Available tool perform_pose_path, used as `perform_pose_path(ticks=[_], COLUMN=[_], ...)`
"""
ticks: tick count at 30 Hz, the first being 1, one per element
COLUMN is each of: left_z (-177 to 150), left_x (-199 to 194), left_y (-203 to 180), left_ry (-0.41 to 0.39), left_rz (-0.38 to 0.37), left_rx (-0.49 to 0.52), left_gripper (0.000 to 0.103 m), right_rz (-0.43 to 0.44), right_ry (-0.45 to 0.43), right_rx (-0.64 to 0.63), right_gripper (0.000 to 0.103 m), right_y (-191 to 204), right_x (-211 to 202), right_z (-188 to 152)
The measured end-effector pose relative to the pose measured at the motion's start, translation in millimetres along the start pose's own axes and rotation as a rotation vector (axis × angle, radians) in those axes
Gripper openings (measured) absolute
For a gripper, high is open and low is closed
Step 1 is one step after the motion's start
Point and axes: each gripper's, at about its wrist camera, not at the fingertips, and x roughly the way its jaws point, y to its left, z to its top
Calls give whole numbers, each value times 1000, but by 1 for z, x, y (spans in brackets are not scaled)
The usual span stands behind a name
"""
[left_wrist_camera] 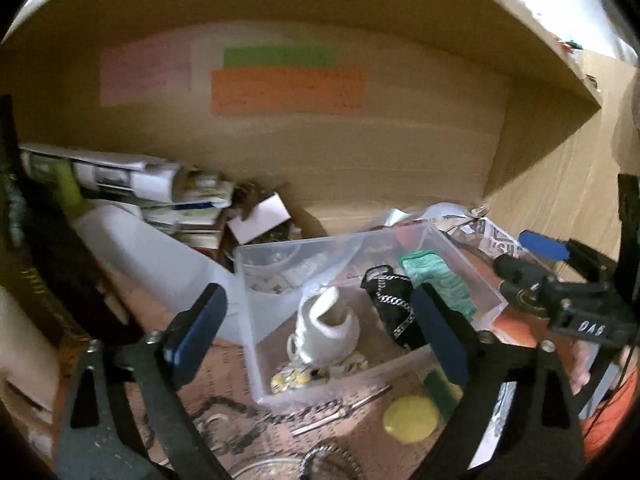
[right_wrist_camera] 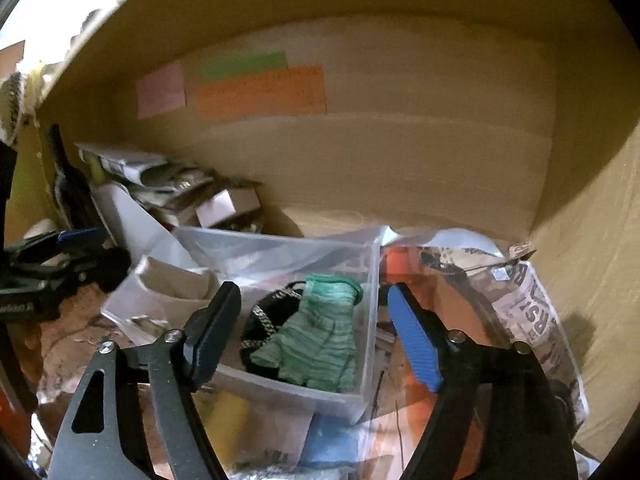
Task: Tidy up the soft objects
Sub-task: 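Lower the white bag into the clear box with the left tool while the right tool drops the glove in, then grasp the yellow-green sponge with the right tool while the left tool grasps the braided cord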
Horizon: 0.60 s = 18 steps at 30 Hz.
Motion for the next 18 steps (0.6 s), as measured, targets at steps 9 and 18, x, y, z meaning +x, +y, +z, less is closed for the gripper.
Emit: perform_pose_path(ticks=[9,18], left_z=[-48,-98], left_x=[-11,-1], left_y=[11,21], left_ry=[92,224], left_rz=[46,62], left_rx=[26,11], left_gripper=[101,101], right_rz=[60,126], right_ry=[-10,113], right_rx=[3,5], right_gripper=[83,83], right_y=[14,38], right_x=[-27,-17], right_z=[-22,-60])
